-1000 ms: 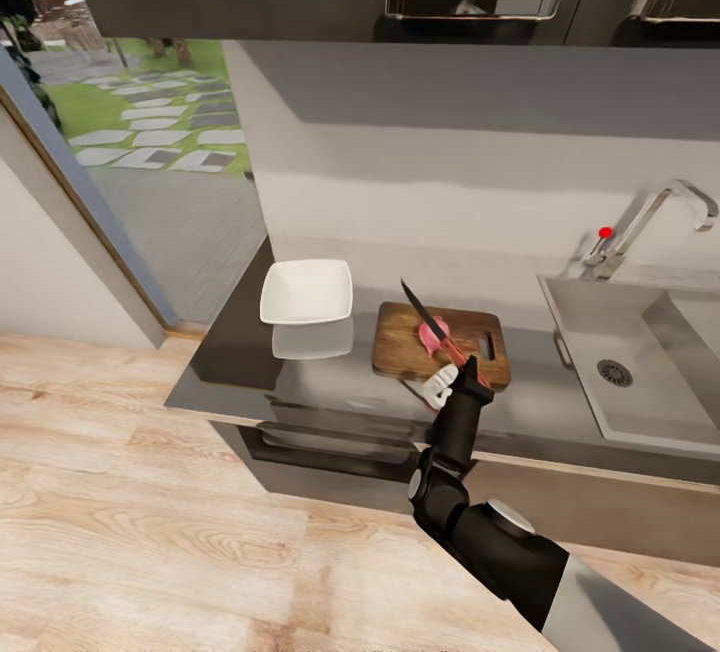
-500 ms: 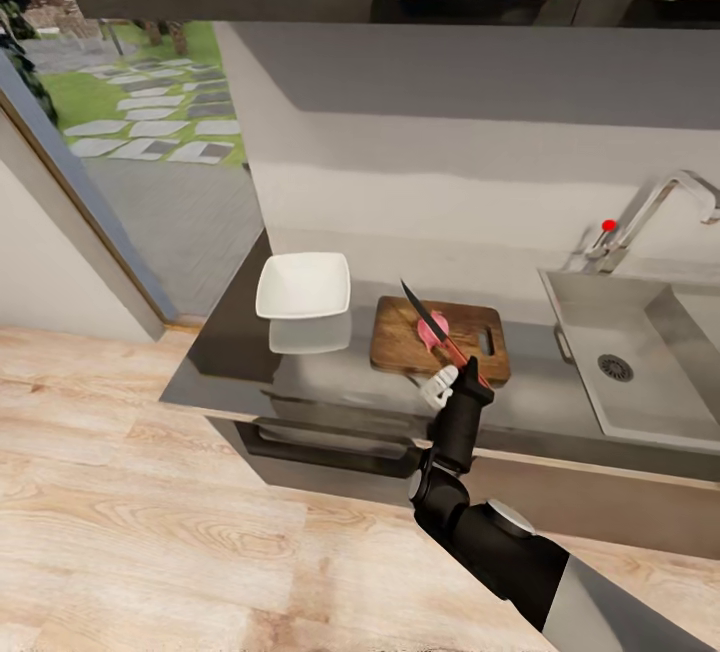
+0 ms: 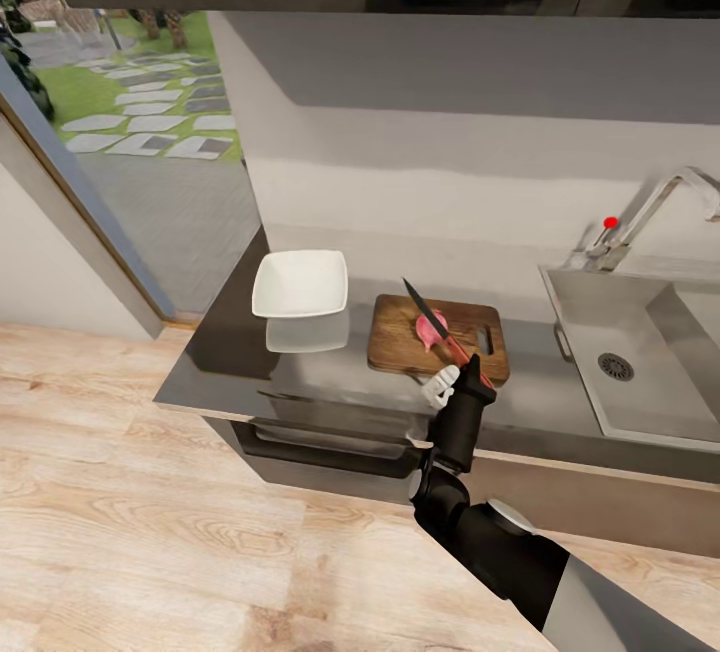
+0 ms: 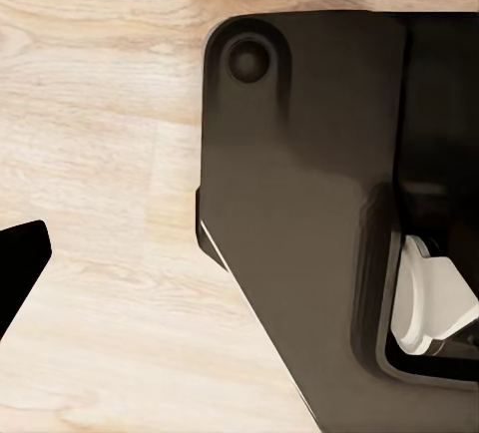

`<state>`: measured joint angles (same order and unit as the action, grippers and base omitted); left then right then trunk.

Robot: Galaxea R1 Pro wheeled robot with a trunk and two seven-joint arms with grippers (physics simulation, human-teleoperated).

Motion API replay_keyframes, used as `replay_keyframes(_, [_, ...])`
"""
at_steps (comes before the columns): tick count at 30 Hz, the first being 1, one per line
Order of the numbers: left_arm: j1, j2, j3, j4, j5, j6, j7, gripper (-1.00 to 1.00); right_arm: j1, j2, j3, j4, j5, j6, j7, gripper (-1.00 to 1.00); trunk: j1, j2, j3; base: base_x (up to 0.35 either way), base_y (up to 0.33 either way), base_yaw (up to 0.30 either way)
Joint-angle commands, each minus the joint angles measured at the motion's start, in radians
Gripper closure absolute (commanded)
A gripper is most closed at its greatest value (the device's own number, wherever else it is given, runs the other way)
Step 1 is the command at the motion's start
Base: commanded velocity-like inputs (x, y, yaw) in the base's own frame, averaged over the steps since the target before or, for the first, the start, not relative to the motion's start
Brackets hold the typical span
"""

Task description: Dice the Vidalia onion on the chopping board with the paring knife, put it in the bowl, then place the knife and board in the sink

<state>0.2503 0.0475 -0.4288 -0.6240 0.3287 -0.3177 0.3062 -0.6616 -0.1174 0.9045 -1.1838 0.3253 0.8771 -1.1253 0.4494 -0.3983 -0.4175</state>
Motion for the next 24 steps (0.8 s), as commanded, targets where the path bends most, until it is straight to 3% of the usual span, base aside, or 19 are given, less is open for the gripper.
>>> replay_keyframes(1, [0.0, 0.002, -0.008, -0.002, 0.009, -0.003, 0.008, -1.0, -0.001, -0.001, 0.002, 0.0, 0.0, 0.005, -0.004, 1.0, 0.001, -0.002, -0.001, 0.0, 0.0, 0.0])
replay_keyframes(24, [0.0, 0.002, -0.008, -0.002, 0.009, -0.003, 0.009, -1.0, -0.001, -0.005, 0.001, 0.0, -0.004, 0.007, -0.006, 1.0, 0.001, -0.002, -0.001, 0.022, -0.022, 0.0])
